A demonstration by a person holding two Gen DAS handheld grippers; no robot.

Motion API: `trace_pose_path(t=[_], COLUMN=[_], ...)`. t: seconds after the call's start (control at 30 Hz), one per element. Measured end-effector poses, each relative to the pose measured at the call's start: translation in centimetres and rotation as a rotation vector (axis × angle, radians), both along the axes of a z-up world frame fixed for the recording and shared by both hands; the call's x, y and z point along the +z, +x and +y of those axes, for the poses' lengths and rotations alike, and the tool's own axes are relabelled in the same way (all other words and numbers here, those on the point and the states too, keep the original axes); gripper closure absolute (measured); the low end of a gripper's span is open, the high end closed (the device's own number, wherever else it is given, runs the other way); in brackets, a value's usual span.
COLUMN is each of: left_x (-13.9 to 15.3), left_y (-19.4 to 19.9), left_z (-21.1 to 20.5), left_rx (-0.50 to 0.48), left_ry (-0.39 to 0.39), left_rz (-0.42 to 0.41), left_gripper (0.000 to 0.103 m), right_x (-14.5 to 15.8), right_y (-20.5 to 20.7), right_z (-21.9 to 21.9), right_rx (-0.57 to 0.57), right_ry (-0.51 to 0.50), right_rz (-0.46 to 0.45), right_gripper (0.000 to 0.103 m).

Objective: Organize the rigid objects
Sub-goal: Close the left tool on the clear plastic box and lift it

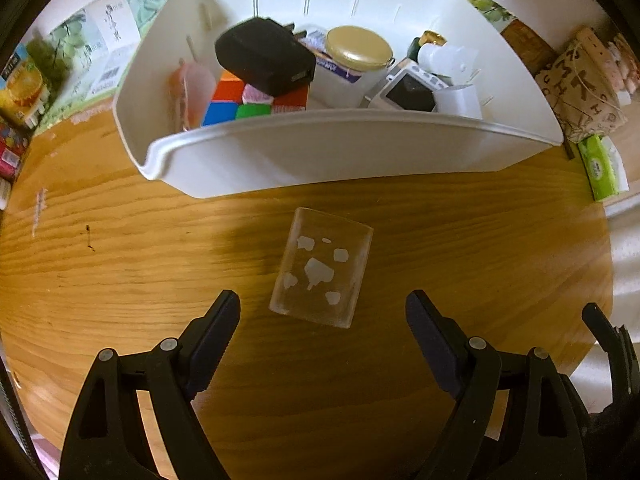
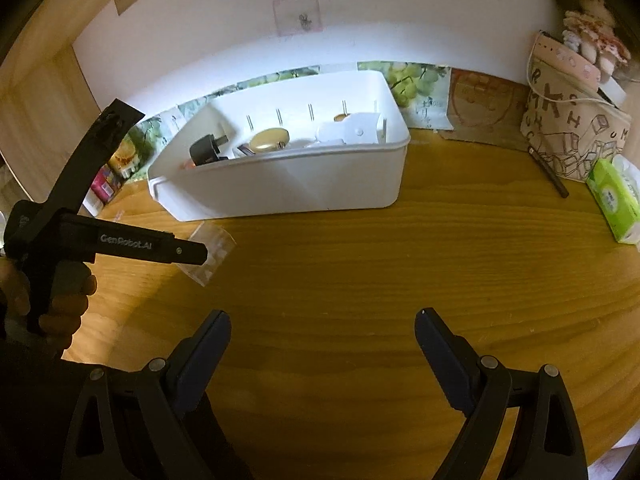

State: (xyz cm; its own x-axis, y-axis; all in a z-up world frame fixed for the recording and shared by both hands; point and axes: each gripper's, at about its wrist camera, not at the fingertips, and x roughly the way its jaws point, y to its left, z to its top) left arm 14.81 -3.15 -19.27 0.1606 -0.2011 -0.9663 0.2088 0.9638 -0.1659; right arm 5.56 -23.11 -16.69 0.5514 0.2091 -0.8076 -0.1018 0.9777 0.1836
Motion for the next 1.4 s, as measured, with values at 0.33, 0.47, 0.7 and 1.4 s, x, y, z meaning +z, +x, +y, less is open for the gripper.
trace_pose_path(t=[0.33,0.47,0.7,1.4], left_x=[-1.7,-2.0,-2.3,-2.7], left_y=[1.3,1.4,2.1,1.8], left_z=[-0.8,-0.9,-0.8,3.1], left_rx=[0.007,-0.002,-0.019,-0.084], left_ry=[0.008,0.021,0.013,-0.036], left_rz=[0.035,0.036,0.048,0.070], left_gripper=[0.027,0.034,0.044,0.046], right_x=[-0.8,-1.0,-0.8,-0.9], right_y=[1.4,1.6,1.2,-2.4], right_z=[-0.9,-0.9,-0.6,1.6], right_rx=[0.010,0.010,-0.007,-0.065], right_ry=[-0.008,-0.014,-0.029,-0.058], right_rz=[0.045,0.053,0.057,0.104], right_gripper=[0.009,0.009,0.009,0.009])
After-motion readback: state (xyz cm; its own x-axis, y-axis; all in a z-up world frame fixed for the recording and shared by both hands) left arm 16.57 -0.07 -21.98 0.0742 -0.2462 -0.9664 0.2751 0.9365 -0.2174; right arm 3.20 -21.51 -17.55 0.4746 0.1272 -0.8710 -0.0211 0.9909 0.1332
